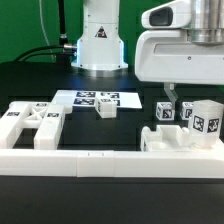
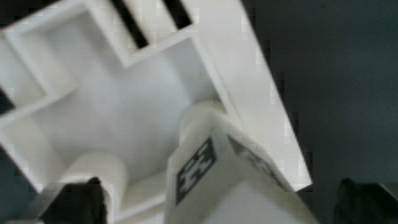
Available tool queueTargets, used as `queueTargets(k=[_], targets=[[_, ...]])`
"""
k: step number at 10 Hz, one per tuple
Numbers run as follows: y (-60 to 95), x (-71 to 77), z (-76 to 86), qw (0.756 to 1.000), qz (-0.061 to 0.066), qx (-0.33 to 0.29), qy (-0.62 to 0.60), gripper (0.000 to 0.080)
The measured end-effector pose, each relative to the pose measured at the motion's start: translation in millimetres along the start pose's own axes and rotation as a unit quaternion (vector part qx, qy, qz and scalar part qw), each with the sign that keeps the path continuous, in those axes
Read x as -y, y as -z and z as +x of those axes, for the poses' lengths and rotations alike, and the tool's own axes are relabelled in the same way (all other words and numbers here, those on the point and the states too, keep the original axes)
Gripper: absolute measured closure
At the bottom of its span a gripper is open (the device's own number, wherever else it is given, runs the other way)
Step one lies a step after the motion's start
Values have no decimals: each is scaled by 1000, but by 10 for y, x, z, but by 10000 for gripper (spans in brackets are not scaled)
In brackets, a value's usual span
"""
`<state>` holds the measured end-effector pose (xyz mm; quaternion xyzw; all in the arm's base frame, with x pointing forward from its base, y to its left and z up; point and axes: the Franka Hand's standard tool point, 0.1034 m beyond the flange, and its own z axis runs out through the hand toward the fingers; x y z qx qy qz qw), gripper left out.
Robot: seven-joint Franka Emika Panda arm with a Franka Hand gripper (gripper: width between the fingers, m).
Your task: Assemble chair
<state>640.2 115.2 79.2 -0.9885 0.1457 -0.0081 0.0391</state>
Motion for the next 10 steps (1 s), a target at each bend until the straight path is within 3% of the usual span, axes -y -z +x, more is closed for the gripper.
queueTargets(k=[1, 2, 4, 7, 8, 10], targets=[[-8, -35, 50, 998, -2, 4, 59, 150], [0, -43, 62, 992, -16, 5, 122, 150], [11, -1, 54, 980, -30, 5, 194, 150], [-3, 63, 23, 964, -33, 4, 263, 150], [-14, 95, 4, 969, -32, 3, 246, 150], [-32, 123, -15, 969, -32, 3, 245, 413]])
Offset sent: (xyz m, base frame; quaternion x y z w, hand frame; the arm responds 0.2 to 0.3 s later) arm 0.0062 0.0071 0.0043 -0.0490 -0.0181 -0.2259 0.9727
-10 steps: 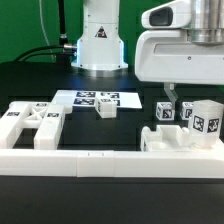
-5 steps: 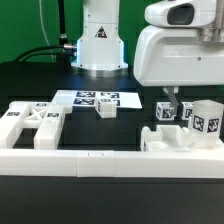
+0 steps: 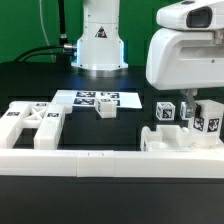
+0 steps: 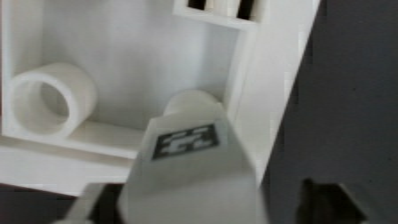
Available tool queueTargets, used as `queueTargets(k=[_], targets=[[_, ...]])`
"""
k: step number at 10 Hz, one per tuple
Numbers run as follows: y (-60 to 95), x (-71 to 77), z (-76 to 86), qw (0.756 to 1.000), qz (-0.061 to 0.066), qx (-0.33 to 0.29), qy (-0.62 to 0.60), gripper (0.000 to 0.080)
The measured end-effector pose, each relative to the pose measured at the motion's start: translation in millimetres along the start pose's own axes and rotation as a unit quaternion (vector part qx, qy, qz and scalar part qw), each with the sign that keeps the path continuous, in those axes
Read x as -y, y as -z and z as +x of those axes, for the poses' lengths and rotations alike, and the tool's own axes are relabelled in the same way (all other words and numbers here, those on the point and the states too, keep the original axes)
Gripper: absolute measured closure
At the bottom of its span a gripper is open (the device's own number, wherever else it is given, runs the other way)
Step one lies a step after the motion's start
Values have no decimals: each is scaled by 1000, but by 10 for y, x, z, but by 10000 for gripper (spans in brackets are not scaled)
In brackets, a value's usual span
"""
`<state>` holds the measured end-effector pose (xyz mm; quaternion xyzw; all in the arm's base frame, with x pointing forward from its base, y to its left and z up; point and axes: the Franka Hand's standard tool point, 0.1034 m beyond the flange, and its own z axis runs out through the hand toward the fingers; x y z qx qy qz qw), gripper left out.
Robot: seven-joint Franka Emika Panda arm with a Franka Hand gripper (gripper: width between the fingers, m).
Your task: Assemble chair
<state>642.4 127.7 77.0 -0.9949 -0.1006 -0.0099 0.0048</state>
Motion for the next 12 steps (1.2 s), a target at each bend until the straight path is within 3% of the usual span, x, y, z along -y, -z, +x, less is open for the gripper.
queueTargets(k=[1, 2, 4, 6, 8, 9, 12], targets=[[0, -15, -1, 1000, -1, 0, -13, 413], [-1, -24, -1, 1000, -1, 0, -19, 511], [1, -25, 2, 993, 0, -1, -120, 511], [-3, -25, 7, 967, 3, -13, -256, 511], [-9, -34, 15, 923, 9, -19, -385, 511], [-8, -35, 16, 922, 9, -19, -388, 511], [-10, -40, 16, 869, 16, -15, -494, 511]])
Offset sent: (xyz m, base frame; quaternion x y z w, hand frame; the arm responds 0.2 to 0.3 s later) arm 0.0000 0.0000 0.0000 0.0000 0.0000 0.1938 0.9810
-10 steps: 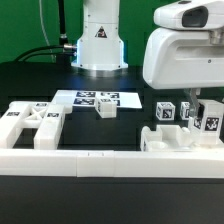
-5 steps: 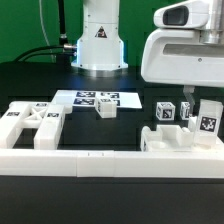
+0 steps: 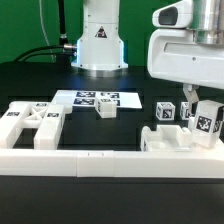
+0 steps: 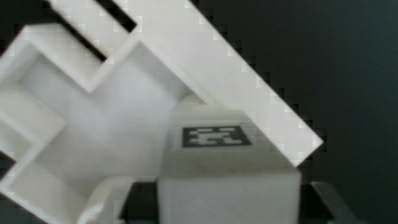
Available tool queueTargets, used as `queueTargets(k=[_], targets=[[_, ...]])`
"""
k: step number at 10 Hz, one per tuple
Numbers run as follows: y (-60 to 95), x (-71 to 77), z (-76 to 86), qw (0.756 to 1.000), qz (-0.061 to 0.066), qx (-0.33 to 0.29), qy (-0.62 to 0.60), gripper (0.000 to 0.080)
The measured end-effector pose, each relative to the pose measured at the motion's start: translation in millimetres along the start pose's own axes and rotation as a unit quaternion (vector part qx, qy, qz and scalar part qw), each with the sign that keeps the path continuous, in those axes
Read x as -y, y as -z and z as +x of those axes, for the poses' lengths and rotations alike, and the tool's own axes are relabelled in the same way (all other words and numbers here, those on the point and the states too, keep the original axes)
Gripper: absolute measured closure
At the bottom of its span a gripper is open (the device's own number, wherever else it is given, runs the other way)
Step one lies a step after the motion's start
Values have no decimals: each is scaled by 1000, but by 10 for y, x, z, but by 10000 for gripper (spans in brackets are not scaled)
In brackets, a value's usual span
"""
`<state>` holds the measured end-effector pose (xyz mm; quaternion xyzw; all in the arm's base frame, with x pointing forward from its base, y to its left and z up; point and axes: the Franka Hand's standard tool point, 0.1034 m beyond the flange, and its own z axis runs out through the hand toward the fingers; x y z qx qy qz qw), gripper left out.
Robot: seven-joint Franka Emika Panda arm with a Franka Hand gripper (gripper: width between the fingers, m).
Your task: Assemble chair
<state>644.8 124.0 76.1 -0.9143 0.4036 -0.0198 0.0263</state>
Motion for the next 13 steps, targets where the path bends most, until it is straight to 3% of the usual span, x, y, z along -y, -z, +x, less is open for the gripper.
queueTargets(k=[2, 5, 6, 7, 8, 11, 12, 13], targets=[[-16, -13, 3, 986, 23, 10, -167, 511], [-23, -13, 2, 979, 26, 12, -203, 510], [-28, -14, -1, 981, 26, 12, -192, 309], [-30, -13, -4, 981, 26, 12, -192, 309], [-33, -16, -3, 985, 25, 11, -169, 182], [-39, -27, 1, 999, 24, 8, -31, 151], [-18, -44, 32, 998, 15, 13, 61, 151], [-13, -42, 62, 992, 15, 10, 126, 151]])
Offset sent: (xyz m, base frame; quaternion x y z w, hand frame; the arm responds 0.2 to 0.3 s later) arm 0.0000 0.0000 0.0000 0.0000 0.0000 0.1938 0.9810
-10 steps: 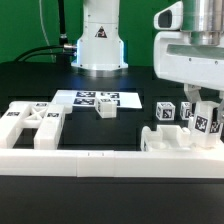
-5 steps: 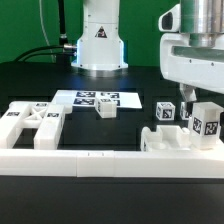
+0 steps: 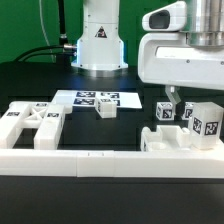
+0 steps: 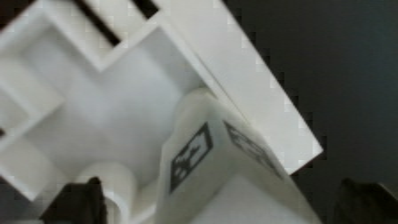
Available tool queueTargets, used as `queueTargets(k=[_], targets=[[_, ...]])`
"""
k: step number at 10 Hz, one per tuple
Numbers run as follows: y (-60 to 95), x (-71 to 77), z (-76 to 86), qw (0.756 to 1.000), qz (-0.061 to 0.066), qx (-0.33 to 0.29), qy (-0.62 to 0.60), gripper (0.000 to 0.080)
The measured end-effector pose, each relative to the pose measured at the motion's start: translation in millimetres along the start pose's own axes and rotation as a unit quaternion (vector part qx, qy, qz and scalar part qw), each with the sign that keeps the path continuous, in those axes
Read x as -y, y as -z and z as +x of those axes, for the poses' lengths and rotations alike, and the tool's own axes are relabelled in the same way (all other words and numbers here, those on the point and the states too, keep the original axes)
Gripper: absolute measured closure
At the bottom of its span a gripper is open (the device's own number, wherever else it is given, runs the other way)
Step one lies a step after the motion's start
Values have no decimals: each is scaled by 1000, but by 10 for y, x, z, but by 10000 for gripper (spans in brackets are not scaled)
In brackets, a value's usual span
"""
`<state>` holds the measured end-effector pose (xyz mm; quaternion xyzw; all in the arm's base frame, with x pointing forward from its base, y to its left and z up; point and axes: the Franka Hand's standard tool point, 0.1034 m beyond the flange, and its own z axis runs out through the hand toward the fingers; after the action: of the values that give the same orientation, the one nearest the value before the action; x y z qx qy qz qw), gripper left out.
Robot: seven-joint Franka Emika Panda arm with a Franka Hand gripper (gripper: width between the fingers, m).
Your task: Assemble chair
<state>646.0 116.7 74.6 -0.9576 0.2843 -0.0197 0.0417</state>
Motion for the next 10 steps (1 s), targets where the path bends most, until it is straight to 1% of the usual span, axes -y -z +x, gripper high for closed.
queueTargets(k=[2, 3, 4, 5, 6, 7, 9, 10], targets=[[12, 6, 3, 992, -4, 10, 128, 151], [14, 5, 10, 984, -5, 11, 177, 151], [15, 5, 10, 972, -9, 10, 234, 151], [22, 29, -5, 966, -13, 9, 258, 151], [33, 36, 6, 954, -21, 6, 300, 151], [34, 28, 14, 948, -22, 5, 319, 151], [33, 24, 18, 945, -22, 5, 328, 417], [33, 25, 17, 949, -22, 5, 314, 513]])
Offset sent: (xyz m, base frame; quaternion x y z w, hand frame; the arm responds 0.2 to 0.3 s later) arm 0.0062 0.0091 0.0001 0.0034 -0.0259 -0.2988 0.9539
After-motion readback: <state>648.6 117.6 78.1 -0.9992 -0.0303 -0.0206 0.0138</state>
